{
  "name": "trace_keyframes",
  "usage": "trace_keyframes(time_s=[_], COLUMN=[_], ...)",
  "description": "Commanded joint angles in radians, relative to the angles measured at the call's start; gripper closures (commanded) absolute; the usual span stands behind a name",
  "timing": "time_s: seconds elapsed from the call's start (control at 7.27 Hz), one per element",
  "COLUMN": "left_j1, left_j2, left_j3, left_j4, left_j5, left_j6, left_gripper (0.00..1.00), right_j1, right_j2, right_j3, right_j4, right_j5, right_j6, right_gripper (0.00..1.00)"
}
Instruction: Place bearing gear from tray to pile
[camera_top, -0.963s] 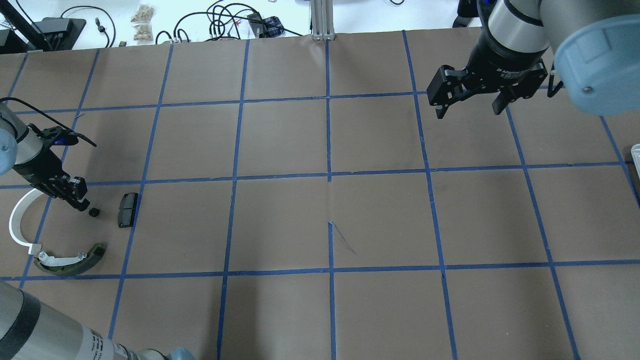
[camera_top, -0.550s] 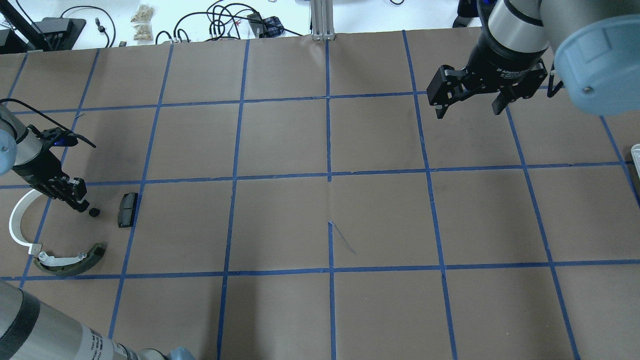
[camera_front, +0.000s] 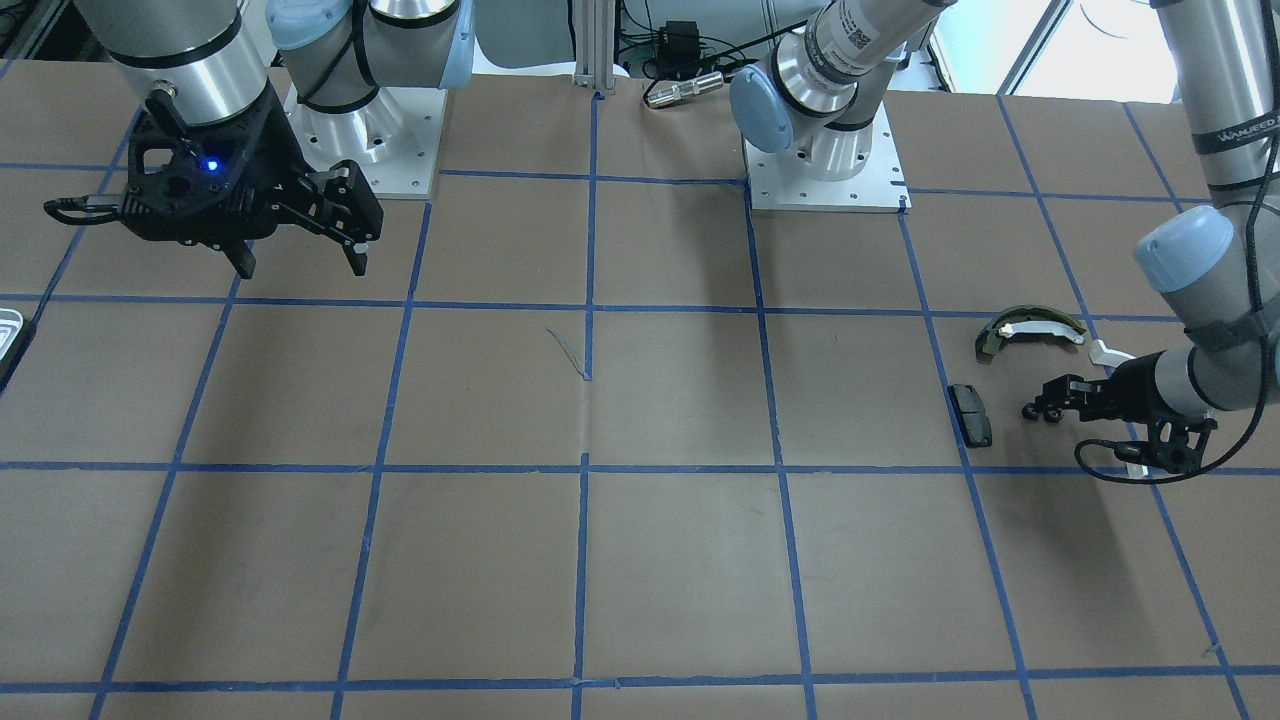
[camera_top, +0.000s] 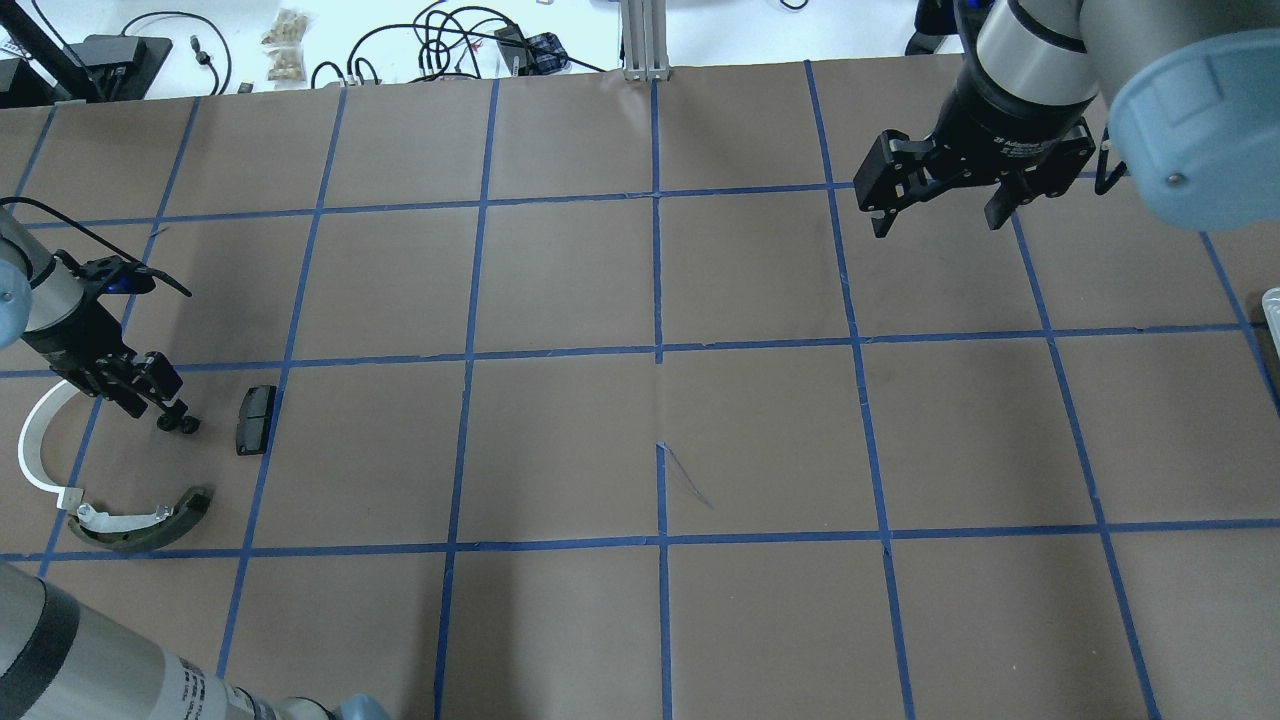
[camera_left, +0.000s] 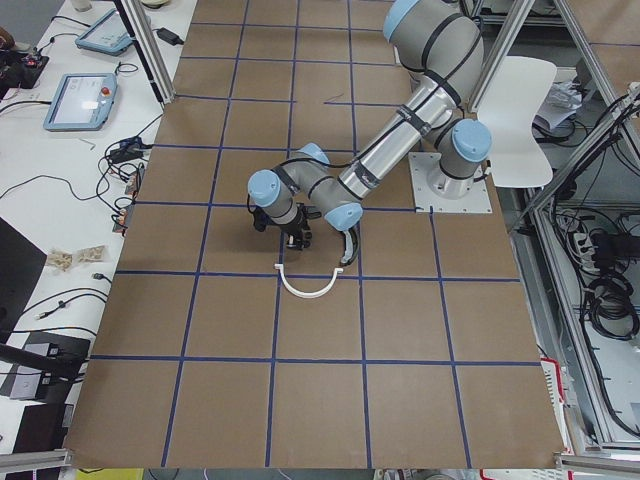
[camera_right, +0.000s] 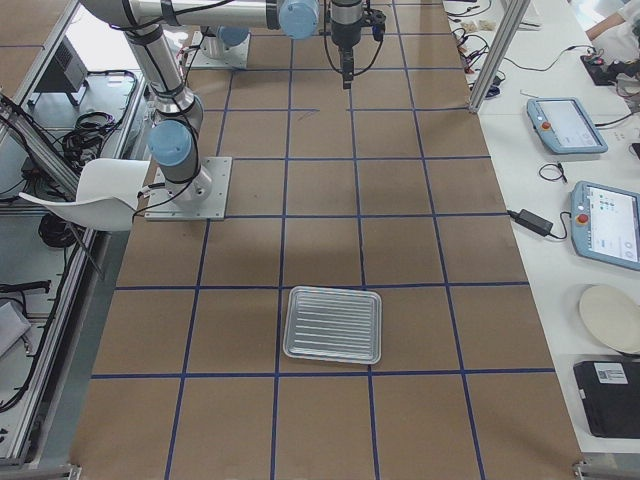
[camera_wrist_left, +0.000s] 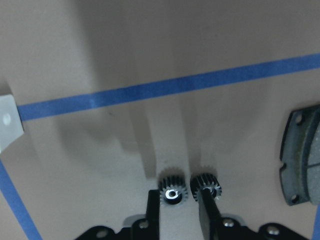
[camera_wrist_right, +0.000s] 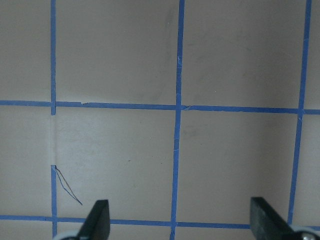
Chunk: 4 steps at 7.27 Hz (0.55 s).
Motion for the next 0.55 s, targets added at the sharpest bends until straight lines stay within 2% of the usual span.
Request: trace_keyframes(time_s=[0.0,0.28,0.41], left_j1=[-0.034,-0.146,-0.209], left_j2=[0.031,0.077,0.116], left_j3=[0.054,0.131,0.136], left_j4=[-0.093,-0.206,-0.206], left_j5=[-0.010,-0.069,-0.073], left_j6=[-0.025,-0.239,-0.290], left_gripper=[0.17,0.08,0.05], right_j1=[0.000,0.000,0.002], right_j2=[0.000,0.000,0.000], right_j3=[0.000,0.000,0.000], right_j4=[0.000,0.000,0.000], right_j5=[0.000,0.000,0.000], right_j6=[0.000,0.001,0.000], right_gripper=[0.00,0.00,0.00])
